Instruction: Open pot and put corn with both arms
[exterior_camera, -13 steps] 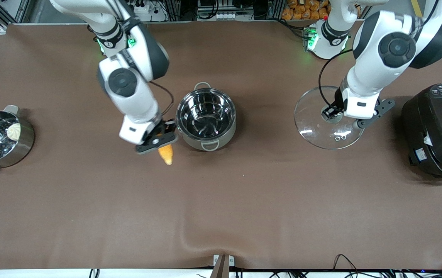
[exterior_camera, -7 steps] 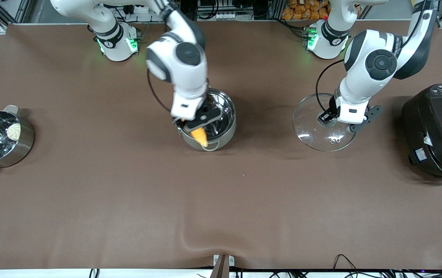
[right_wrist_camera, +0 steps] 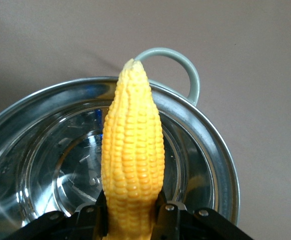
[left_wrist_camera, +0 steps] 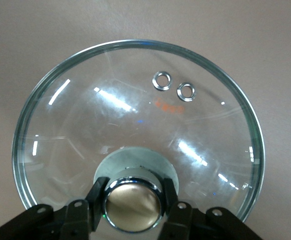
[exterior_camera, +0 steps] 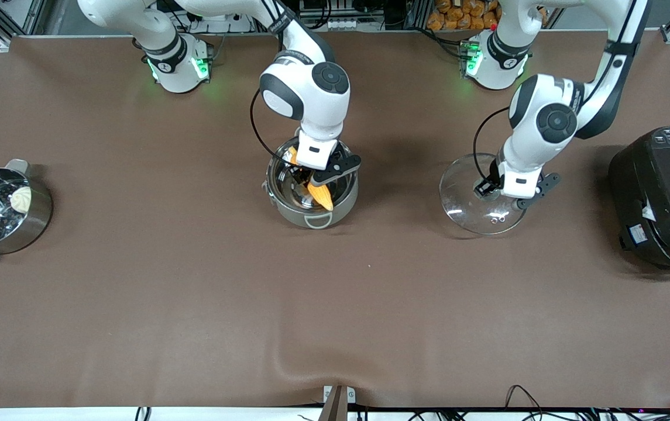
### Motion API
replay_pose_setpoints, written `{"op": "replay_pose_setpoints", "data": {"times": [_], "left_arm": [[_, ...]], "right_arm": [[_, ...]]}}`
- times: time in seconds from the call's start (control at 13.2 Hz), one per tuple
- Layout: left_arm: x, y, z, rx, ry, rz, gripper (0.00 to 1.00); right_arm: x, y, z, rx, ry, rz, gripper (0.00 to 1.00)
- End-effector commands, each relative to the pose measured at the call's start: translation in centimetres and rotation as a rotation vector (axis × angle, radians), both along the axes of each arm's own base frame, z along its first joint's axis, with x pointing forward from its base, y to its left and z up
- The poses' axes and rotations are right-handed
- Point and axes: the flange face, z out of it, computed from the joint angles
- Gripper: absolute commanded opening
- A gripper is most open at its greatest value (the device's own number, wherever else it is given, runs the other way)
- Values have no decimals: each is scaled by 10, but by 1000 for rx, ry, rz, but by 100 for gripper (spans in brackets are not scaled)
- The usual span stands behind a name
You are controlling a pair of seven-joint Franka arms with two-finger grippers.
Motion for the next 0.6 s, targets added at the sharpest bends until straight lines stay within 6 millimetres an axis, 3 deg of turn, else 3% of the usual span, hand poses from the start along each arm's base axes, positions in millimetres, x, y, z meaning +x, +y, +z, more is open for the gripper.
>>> {"op": "replay_pose_setpoints", "data": {"times": [0.0,0.3,0.53], "left_arm": [[5,0,-16,-24,-12,-12,0],[6,3,-37,-47,-30,13,0],[1,5,-50,-58,-61,17,0]], "right_arm": [[-6,6,0,-35,-11,2,0],[-21,11,-3,-80,10,-3,0],[-21,12,-2,-79,9,-3,0]]}}
